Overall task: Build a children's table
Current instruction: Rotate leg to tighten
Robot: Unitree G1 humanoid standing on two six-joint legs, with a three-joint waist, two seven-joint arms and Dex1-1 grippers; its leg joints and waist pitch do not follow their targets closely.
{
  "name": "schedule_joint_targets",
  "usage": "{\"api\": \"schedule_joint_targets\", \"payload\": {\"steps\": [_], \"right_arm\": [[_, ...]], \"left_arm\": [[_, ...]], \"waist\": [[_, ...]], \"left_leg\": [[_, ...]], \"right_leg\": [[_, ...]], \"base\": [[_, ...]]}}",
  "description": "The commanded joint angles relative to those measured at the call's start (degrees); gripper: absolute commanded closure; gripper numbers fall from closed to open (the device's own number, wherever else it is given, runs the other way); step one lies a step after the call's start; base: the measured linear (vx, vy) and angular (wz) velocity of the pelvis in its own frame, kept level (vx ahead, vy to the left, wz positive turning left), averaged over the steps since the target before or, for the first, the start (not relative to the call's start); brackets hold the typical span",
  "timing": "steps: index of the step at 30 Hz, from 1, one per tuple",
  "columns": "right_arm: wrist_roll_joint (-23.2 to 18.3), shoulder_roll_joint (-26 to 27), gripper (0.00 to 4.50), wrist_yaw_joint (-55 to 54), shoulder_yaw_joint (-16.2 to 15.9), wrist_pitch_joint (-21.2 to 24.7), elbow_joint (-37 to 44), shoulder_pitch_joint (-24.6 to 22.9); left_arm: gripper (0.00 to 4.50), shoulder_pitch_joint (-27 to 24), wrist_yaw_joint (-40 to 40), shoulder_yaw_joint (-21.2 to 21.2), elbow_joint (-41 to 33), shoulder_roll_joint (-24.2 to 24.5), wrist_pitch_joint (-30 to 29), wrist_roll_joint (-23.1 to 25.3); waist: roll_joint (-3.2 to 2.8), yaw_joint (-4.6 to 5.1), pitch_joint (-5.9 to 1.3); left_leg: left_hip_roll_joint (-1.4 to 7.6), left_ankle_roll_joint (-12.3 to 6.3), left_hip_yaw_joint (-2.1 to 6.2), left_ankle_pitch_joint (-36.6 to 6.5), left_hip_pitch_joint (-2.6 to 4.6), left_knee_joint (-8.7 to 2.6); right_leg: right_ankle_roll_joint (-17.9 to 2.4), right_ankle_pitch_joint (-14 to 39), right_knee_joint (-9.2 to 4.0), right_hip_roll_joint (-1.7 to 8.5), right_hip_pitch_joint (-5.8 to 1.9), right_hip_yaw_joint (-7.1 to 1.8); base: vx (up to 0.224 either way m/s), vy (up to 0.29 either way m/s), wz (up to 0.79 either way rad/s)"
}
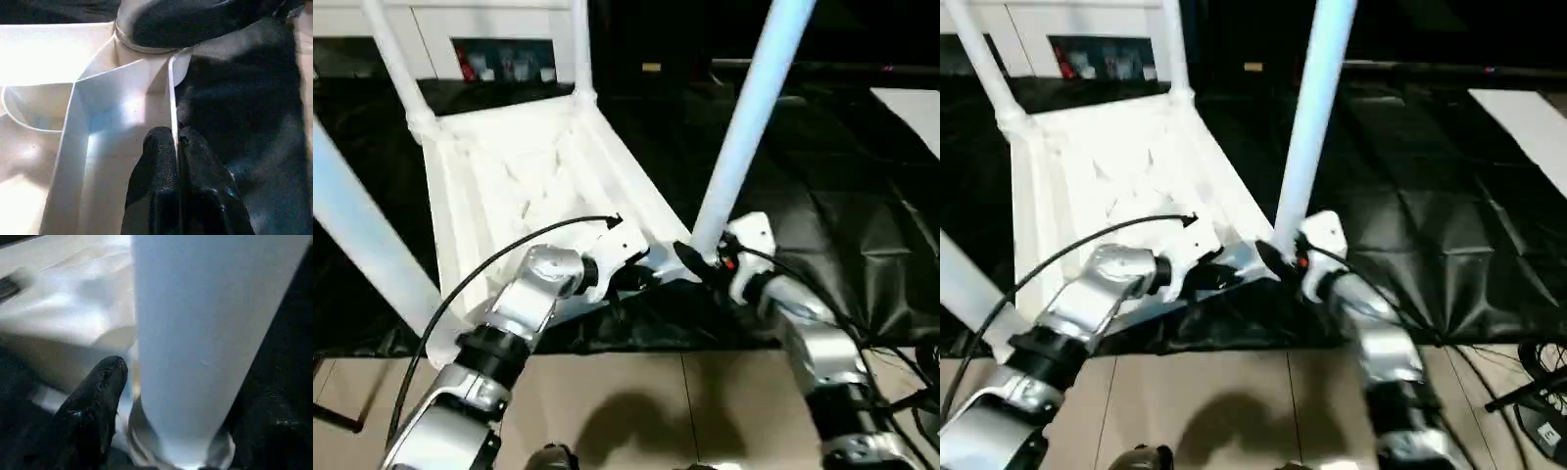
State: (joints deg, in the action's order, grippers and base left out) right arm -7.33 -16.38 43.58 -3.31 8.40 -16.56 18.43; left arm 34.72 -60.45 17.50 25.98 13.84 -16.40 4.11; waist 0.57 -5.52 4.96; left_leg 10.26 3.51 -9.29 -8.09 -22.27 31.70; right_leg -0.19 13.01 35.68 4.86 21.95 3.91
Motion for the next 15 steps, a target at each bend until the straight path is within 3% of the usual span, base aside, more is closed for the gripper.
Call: {"api": "schedule_joint_targets", "payload": {"steps": [1, 10, 15], "right_arm": [[-1.16, -0.56, 1.37, 9.72, -6.64, 1.54, 1.27, -2.44], [-2.87, -7.35, 1.37, 22.58, -9.51, 1.94, 3.04, -1.94], [-3.40, -8.27, 1.96, 25.60, -10.18, 2.23, 2.96, -1.18]], "left_arm": [[4.50, 0.83, -4.99, 2.21, -1.74, -0.42, 2.86, -1.84], [4.50, 2.73, -12.93, 3.18, 1.68, 3.97, 7.11, -2.28], [4.50, 3.84, -14.77, 3.09, 4.30, 4.38, 8.77, -2.01]], "waist": [[0.53, 0.01, -3.49], [0.51, -0.19, -3.56], [0.83, -0.64, -3.64]], "left_leg": [[2.72, -7.55, 0.37, -8.65, 0.70, -2.73], [3.14, -8.16, -0.05, -8.49, 1.12, -2.56], [3.23, -7.94, -0.22, -8.72, 1.13, -2.49]], "right_leg": [[-13.34, -0.41, -4.42, 3.55, -2.53, -2.75], [-15.82, -1.04, -4.07, 3.81, -2.38, -2.65], [-15.92, 0.13, -4.09, 4.05, -2.44, -2.68]], "base": [[0.000, 0.000, 0.00], [0.000, 0.000, 0.00], [0.000, 0.000, 0.00]]}}
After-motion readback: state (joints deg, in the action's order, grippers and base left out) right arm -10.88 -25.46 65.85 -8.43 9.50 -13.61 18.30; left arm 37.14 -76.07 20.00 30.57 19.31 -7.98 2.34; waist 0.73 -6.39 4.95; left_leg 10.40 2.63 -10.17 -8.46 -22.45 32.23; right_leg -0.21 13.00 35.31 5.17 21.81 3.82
